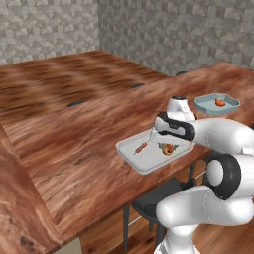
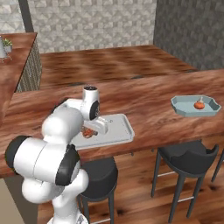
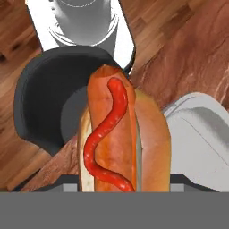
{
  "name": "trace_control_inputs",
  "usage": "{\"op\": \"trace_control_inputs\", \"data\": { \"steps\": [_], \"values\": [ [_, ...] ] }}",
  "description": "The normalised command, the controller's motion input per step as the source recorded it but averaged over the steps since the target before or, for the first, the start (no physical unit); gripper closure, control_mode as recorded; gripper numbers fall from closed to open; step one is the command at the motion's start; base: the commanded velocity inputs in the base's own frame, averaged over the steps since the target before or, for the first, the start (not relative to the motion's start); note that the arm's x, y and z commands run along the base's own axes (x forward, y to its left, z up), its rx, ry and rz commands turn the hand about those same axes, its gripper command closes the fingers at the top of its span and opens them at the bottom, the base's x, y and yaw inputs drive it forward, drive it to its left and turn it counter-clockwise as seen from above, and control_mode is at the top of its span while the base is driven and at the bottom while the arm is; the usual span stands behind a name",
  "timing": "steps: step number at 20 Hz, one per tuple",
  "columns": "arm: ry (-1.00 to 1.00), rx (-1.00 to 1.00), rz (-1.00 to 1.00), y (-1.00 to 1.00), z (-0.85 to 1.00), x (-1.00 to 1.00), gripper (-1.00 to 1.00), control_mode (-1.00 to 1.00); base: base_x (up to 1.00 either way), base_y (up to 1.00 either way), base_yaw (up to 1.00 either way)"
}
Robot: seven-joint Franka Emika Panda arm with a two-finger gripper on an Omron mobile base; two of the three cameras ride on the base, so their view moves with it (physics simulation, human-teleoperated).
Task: Place the cold items (squash and mushroom) from the fridge in one tupperware on the dining counter. Place the warm items (kebab skewer and hot dog) in the stove area in another tupperware.
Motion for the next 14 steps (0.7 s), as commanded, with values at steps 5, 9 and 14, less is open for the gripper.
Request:
{"op": "trace_control_inputs", "data": {
  "steps": [5,9,14],
  "values": [
    [0.10,0.06,-0.21,0.00,-0.39,0.99,1.00,-1.00,0.00,0.00,0.00],
    [0.01,0.16,-0.30,-0.01,-0.76,0.88,1.00,-1.00,0.00,0.00,0.00],
    [0.00,0.21,-0.31,-0.04,-0.82,0.87,1.00,-1.00,0.00,0.00,0.00]
  ]
}}
